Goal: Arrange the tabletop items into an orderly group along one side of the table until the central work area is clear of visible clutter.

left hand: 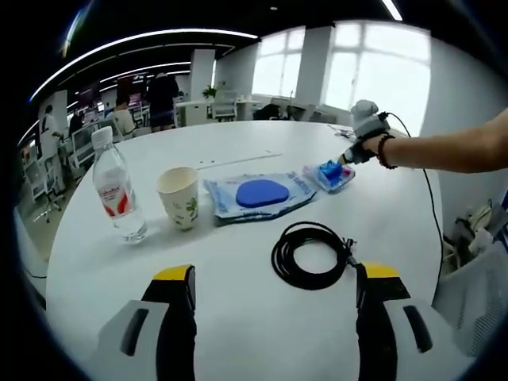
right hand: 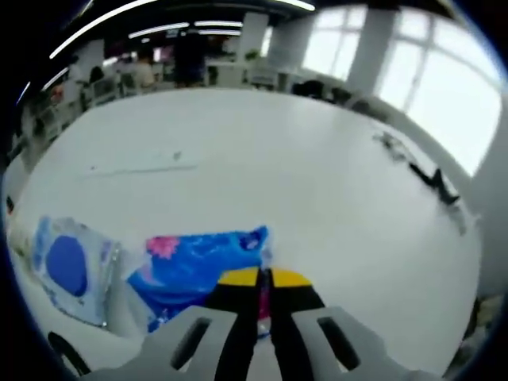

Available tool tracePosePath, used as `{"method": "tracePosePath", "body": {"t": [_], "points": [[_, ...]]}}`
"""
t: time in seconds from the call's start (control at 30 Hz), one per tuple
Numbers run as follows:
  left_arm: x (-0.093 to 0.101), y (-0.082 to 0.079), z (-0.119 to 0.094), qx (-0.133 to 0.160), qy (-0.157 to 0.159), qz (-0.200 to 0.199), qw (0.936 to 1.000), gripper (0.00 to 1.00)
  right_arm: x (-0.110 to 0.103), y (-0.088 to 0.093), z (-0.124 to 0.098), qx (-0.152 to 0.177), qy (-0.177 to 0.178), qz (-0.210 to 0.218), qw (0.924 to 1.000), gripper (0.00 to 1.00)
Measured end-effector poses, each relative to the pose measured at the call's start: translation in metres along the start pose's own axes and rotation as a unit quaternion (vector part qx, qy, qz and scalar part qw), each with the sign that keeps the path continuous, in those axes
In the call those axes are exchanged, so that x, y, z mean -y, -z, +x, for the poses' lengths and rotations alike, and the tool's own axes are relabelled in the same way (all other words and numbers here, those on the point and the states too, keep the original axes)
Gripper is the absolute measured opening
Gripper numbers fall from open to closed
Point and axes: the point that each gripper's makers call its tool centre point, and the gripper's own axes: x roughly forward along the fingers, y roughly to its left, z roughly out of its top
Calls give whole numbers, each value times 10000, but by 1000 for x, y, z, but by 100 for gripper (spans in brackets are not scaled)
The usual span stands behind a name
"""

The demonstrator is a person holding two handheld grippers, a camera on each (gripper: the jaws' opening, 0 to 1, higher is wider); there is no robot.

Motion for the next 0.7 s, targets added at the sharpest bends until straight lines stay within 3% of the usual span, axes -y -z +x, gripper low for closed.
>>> {"method": "tracePosePath", "body": {"t": [0.17, 0.43, 0.7], "points": [[-1, 1, 0, -29, 1, 28, 10000, 81, 3, 4, 3, -97, 113, 67, 9999, 1], [-1, 5, 1, -112, 31, 41, 9999, 80, 2, 2, 7, -61, 0, 140, 9999, 4], [-2, 4, 3, -125, 24, 68, 9999, 79, 4, -2, 6, 36, -32, -28, 10000, 16]]}}
